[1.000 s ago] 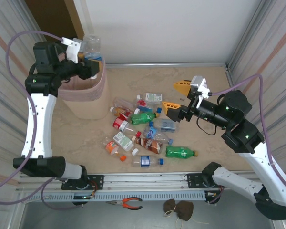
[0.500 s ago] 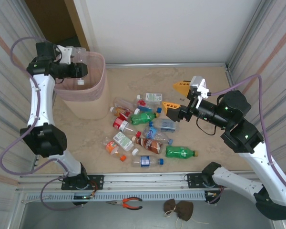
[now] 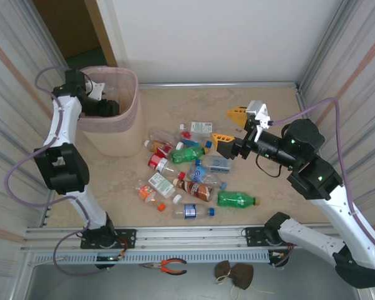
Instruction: Put the plastic bottles in the bin
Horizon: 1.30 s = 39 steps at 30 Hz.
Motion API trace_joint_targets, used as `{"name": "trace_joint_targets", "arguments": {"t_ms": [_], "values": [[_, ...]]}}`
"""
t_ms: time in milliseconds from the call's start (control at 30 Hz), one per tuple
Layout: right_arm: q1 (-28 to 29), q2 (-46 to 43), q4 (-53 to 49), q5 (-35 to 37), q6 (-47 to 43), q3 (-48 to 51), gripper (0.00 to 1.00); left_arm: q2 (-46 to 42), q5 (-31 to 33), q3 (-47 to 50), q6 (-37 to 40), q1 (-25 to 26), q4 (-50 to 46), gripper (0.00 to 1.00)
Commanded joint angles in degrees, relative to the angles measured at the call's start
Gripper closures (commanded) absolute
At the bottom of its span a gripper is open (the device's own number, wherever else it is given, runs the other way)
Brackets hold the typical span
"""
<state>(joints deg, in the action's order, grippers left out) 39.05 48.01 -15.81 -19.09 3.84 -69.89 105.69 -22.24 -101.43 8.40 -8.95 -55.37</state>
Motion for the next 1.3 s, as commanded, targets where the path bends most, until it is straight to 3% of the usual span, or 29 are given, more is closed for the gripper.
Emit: {"name": "trace_joint_targets", "arguments": {"t_ms": [0,367,800,1267], "values": [[0.34,0.31,-0.02,1.18,-0.14,0.18,0.19,1.35,0.36,0.35,1.00,-0.10,-1.13,0.37],[0.36,1.74,-2.66,4.03,-0.20,0.36,0.19,0.31,-1.51,2.03,0.58,-0.01,-0.09,0.28],[0.29,2.06,-11.36,8.60,-0.84,0.60,0.19,-3.98,-3.97,-1.97,-0.57,-0.01,-0.73,0.25],[0.74,7.38,-32.93,8.28,-21.93,3.09,0.20,-11.24,-8.90,-3.76,-3.63,-0.01,-0.31,0.26]]}}
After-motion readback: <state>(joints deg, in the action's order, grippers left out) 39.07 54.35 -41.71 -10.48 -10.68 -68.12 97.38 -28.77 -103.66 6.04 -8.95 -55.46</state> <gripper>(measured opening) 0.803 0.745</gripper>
